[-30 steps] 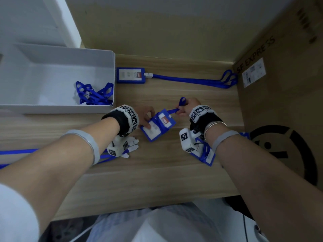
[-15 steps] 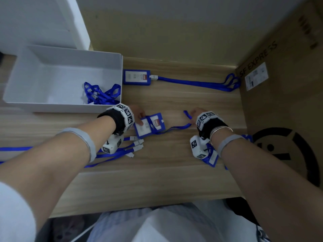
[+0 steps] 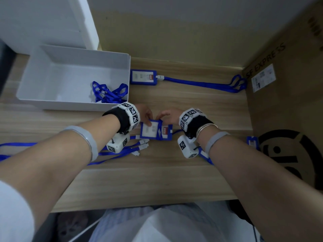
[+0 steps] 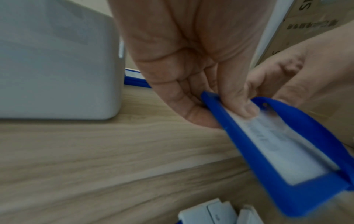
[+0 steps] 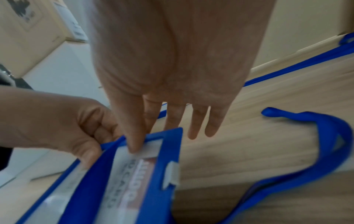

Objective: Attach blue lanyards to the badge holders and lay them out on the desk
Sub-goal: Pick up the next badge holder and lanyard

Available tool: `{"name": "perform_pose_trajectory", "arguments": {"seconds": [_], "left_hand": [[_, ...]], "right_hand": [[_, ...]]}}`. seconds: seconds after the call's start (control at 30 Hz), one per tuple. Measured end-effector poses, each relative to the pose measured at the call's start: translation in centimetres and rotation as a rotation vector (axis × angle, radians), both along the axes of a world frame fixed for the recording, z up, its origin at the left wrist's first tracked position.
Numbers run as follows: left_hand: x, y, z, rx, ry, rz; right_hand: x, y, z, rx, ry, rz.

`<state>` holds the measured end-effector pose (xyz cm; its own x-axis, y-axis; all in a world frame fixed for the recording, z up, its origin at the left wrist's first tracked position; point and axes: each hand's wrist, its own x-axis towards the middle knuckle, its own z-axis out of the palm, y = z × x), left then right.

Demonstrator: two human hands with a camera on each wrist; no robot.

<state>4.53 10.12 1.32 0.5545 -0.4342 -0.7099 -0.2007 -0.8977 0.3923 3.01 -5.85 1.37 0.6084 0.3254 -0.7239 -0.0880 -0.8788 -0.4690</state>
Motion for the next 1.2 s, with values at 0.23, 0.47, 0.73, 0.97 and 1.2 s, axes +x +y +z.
{"name": "perform_pose_trajectory", "arguments": {"seconds": [0.23,0.47,0.73,0.97,1.2], "left_hand": [[0.0,2.1,-0.5,0.001,-0.015,0.053],[-0.2,3.9,-0.6,-0.012,-0.009,0.073],[-0.4,4.3,-0.3,-0.088,-0.016,0.087],[-0.6,5.9,-0.8,-0.007,-0.024,0.081],[-1.5,4.1,-0.8,-0.137,-0.013,0.132]], "right_hand": [[0.0,-2.7,-0.3,-0.222,-0.121,-0.012],[-0.7,-5.0,-0.3,-0.420,-0.023,0.077],[-1.6,0.4,-0.3,-0.007,-0.003,0.090],[-1.3,0.1,-0.5,-0.103,-0.012,0.047],[-1.1,1.5,-0.6,0.030,0.001,-0.036]]}}
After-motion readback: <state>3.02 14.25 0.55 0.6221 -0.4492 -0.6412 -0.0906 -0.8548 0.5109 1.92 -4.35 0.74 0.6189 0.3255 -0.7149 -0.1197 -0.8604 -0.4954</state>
